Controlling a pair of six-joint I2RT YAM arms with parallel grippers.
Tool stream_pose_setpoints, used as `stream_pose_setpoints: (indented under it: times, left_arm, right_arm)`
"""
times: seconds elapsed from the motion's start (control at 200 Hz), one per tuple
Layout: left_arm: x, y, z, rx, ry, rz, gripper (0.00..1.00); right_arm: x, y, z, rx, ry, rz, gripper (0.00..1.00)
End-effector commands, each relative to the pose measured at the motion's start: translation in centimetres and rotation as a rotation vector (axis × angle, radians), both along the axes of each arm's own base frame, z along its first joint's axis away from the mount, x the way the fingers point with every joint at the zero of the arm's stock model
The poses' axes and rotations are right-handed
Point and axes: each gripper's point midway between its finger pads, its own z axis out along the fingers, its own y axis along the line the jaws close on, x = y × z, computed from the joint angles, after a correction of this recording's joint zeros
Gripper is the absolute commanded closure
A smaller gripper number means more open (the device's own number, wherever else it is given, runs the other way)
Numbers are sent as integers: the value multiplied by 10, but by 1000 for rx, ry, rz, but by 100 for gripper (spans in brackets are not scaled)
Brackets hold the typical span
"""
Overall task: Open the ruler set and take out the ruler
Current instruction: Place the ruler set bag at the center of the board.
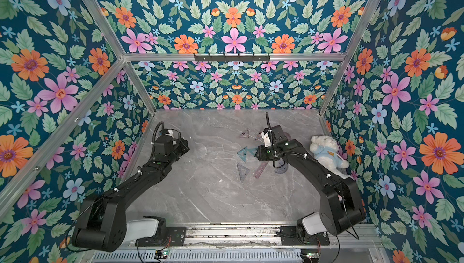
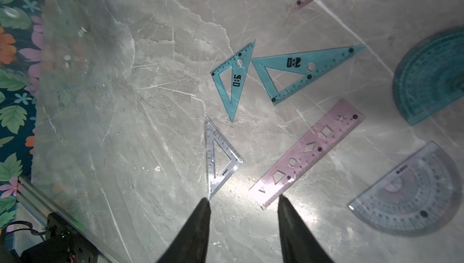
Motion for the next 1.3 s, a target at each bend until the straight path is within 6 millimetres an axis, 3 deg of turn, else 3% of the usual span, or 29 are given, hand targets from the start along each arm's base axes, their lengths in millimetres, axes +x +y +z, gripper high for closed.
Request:
stream_pose_setpoints:
  times: [0.0,0.165,0.3,0.51,0.595,0.68,0.695,0.765,0.87,1.0,1.075,1.19,1.295]
  left_arm:
    - [7,-4,7,-130,-53,-34,100]
    - [7,-2,-9,-136,-22,-61,100]
    - [-3,12,-28,-69,57,-11,99]
    - [-22,42,-52,71,203,108,52]
    - [-26,48,-51,110,213,124,40]
    - [-27,52,-41,145,197,124,32]
    - [-27,53,-39,153,195,125,22]
    - [-25,58,-22,191,163,139,1]
    - [-21,72,17,281,65,179,1]
    - [-25,101,71,456,-87,292,1]
    - [-31,119,92,575,-139,365,1]
    - [-36,139,102,746,-169,450,1]
    - [-32,134,86,839,-240,397,1]
  right_arm:
    - [-4,-7,3,-24,-23,-15,53]
    - [-8,-12,1,-36,-36,-17,49]
    - [-7,-14,0,-44,-50,-28,45]
    - [-3,-17,6,-48,-77,-38,42]
    - [-3,-18,8,-46,-80,-43,41]
    - [-2,-20,14,-41,-97,-47,39]
    - [-2,-20,15,-39,-100,-47,38]
    - [-1,-24,25,-9,-126,-62,36]
    - [5,-36,46,38,-208,-107,36]
    - [14,-65,68,16,-380,-187,34]
    - [18,-90,73,-7,-460,-264,34]
    - [22,-131,73,-62,-582,-402,34]
    - [19,-165,62,-193,-720,-498,31]
